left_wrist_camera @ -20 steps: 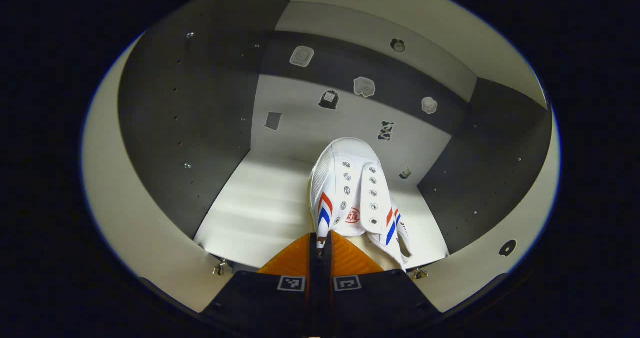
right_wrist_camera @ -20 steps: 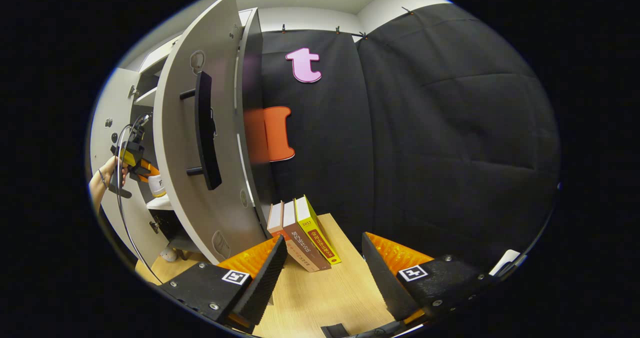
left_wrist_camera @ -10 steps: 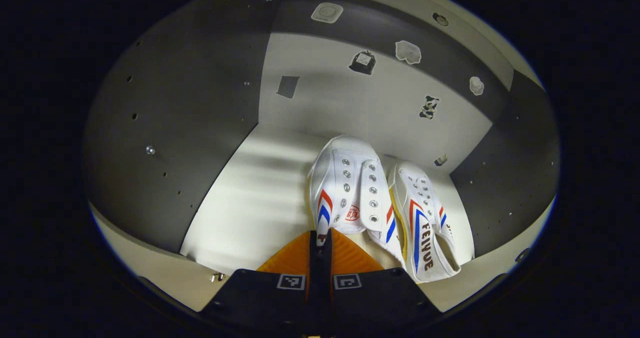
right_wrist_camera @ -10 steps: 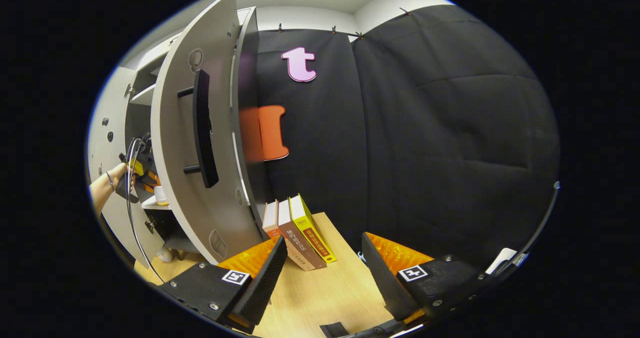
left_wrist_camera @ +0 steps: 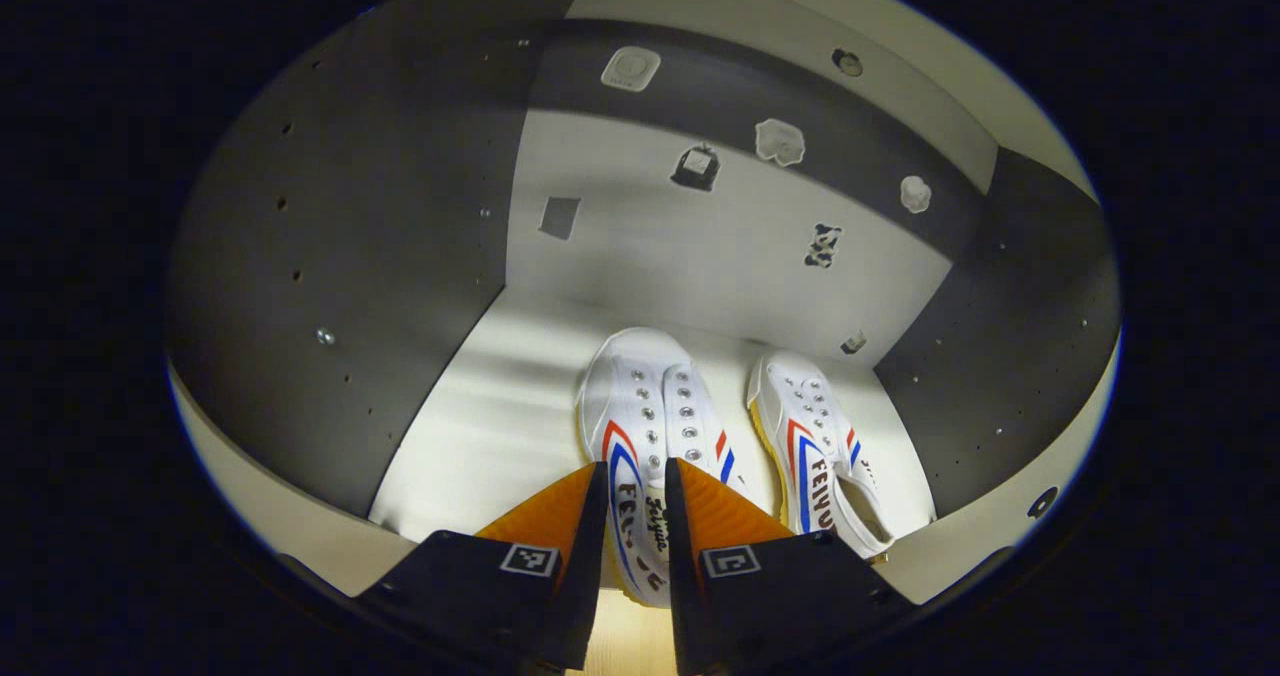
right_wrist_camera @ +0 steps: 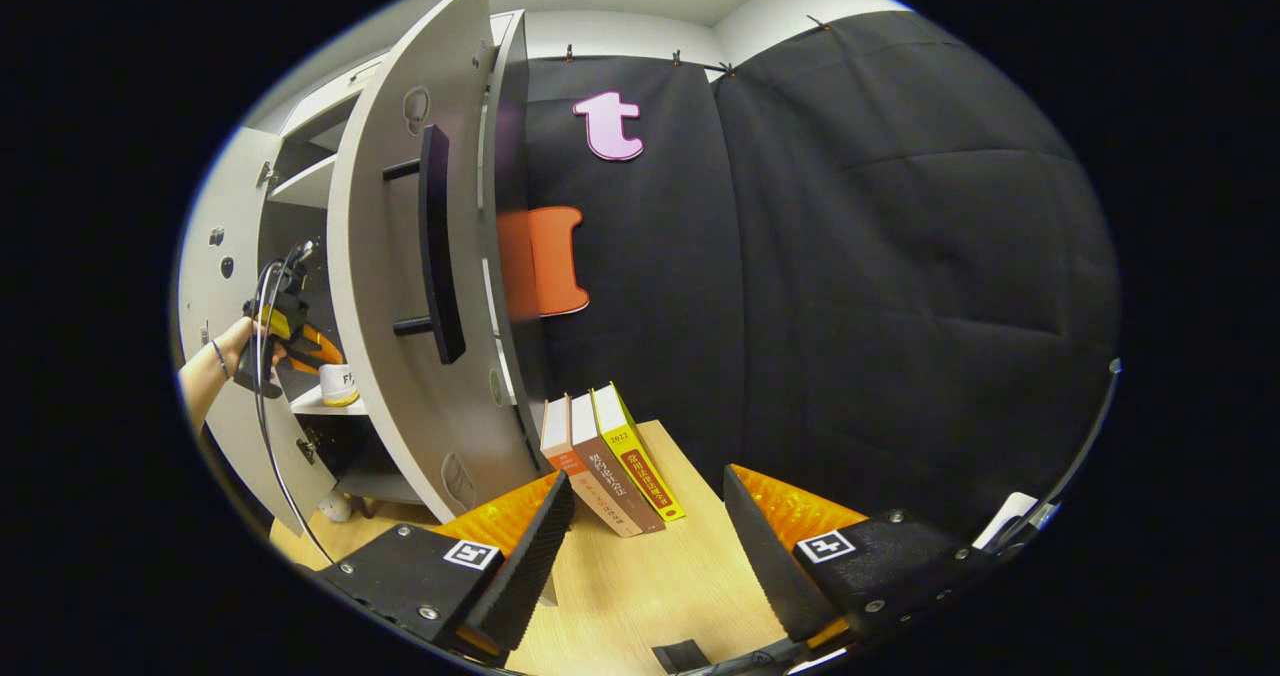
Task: Grab one shoe with the right hand and put it into the shoe cabinet, grab the other shoe with the left hand and put it into the shoe cabinet; then close the right door with the right hand and the left door with the left hand.
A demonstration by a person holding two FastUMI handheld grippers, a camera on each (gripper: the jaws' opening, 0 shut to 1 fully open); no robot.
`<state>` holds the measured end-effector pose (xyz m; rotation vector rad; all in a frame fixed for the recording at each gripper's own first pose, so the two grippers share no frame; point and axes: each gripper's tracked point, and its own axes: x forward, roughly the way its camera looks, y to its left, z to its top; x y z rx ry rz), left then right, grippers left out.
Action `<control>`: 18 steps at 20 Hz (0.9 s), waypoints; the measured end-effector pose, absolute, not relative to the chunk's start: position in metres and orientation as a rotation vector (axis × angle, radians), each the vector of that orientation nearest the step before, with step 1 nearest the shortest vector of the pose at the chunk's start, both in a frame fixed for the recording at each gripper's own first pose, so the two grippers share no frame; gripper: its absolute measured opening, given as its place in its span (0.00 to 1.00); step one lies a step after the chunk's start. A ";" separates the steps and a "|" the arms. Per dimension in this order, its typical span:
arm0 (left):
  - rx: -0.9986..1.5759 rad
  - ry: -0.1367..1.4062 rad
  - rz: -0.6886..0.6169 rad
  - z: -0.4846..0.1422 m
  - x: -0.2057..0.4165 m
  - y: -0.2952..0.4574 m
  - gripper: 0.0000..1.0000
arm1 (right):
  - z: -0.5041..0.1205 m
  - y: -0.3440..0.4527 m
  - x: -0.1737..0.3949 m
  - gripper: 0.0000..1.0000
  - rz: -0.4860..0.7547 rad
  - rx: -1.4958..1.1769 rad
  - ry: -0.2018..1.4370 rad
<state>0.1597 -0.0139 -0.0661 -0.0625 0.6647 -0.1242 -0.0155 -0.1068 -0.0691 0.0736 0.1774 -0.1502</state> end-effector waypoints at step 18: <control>0.102 0.160 -0.163 0.125 -0.028 -0.017 0.97 | -0.065 -0.082 -0.010 0.99 -0.019 0.072 0.156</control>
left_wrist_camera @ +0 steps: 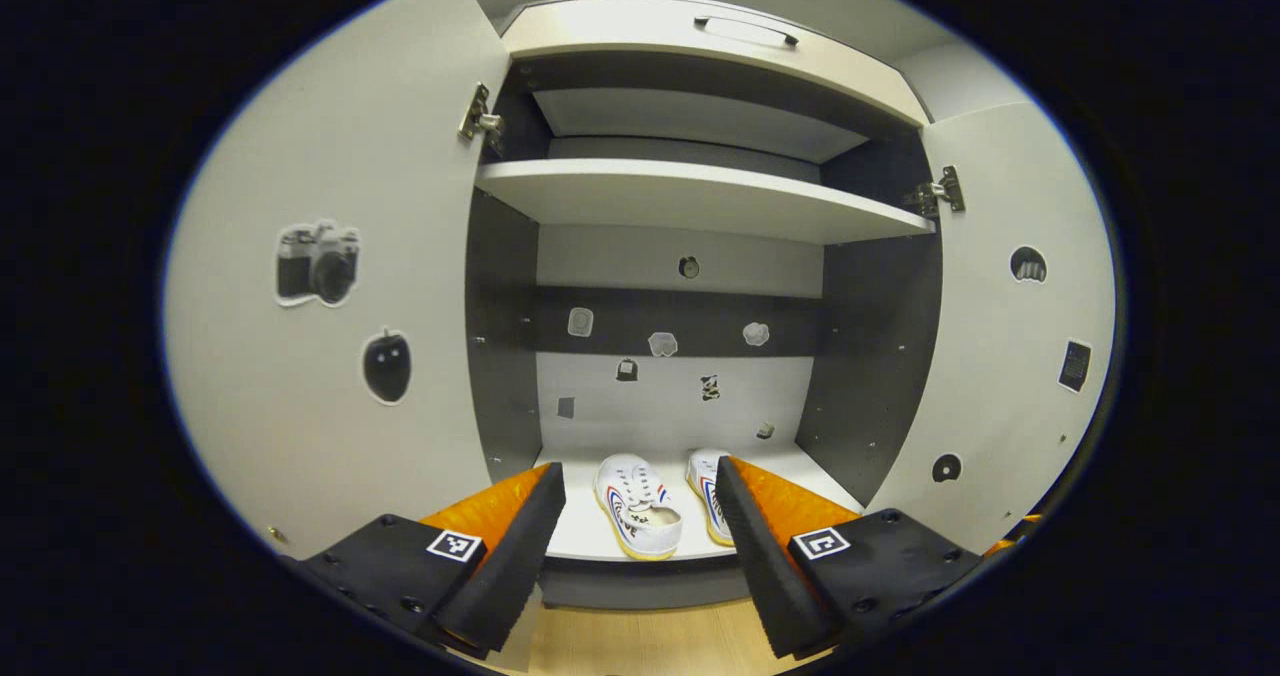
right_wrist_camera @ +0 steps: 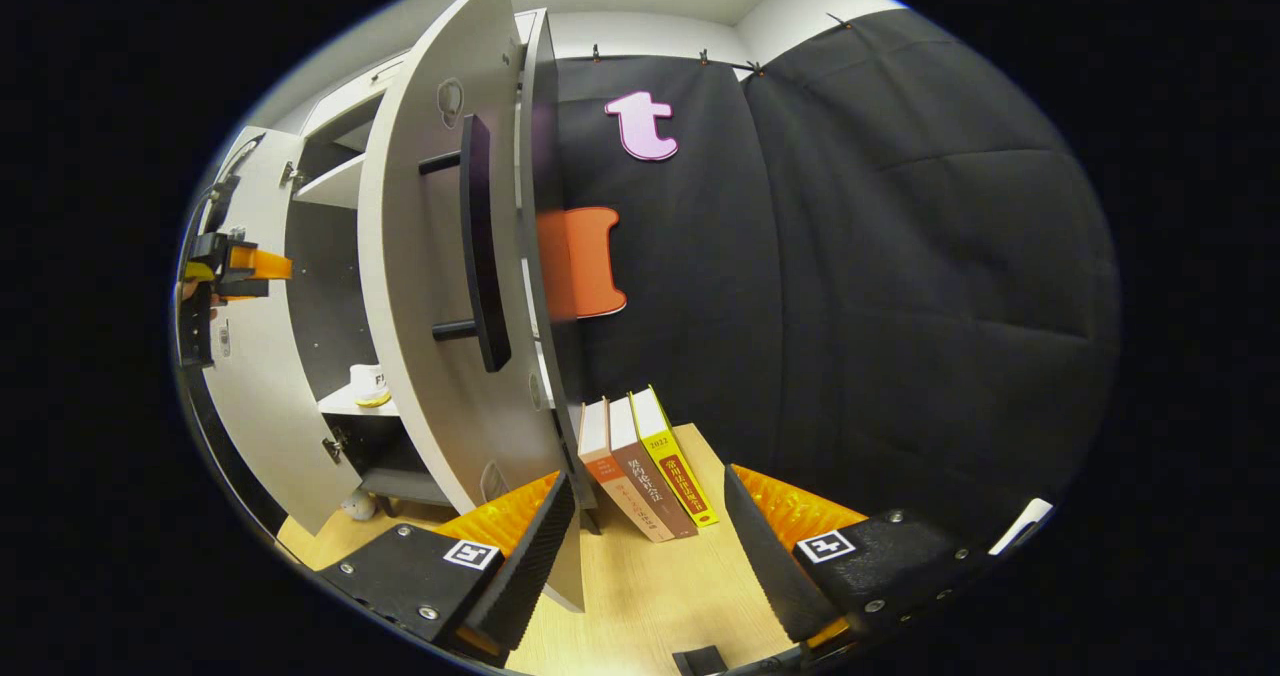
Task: Grab one shoe with the right hand and put it into the shoe cabinet, grab the other shoe with the left hand and put it into the shoe cabinet; then close the right door with the right hand and the left door with the left hand.
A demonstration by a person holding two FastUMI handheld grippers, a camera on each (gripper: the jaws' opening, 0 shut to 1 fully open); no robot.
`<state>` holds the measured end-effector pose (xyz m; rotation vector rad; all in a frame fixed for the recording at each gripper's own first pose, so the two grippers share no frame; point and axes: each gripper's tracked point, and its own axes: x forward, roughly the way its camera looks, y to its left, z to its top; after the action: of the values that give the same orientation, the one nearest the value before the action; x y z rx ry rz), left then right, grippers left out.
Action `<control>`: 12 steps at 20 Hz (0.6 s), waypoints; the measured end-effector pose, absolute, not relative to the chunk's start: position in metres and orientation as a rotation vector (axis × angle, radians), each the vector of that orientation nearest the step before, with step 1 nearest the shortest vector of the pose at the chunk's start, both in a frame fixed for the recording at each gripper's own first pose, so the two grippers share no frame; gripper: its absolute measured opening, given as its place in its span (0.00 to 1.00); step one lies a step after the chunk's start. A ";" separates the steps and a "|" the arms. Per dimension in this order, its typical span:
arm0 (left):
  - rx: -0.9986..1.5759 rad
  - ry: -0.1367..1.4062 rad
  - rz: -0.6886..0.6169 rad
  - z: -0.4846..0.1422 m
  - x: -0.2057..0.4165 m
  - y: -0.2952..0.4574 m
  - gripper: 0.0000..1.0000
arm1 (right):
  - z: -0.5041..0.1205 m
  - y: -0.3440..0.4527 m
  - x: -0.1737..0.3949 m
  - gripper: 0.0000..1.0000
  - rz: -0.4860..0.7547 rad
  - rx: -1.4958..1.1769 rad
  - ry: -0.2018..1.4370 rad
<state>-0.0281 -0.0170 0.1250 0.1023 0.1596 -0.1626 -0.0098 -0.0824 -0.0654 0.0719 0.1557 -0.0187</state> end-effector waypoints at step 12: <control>0.188 0.028 0.026 0.148 -0.150 0.065 0.95 | -0.059 -0.061 0.009 0.99 0.103 0.047 0.119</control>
<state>-0.1501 0.0646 0.1481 0.1884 0.0278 0.0257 0.0086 -0.0613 -0.0589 0.0466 0.1192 0.1029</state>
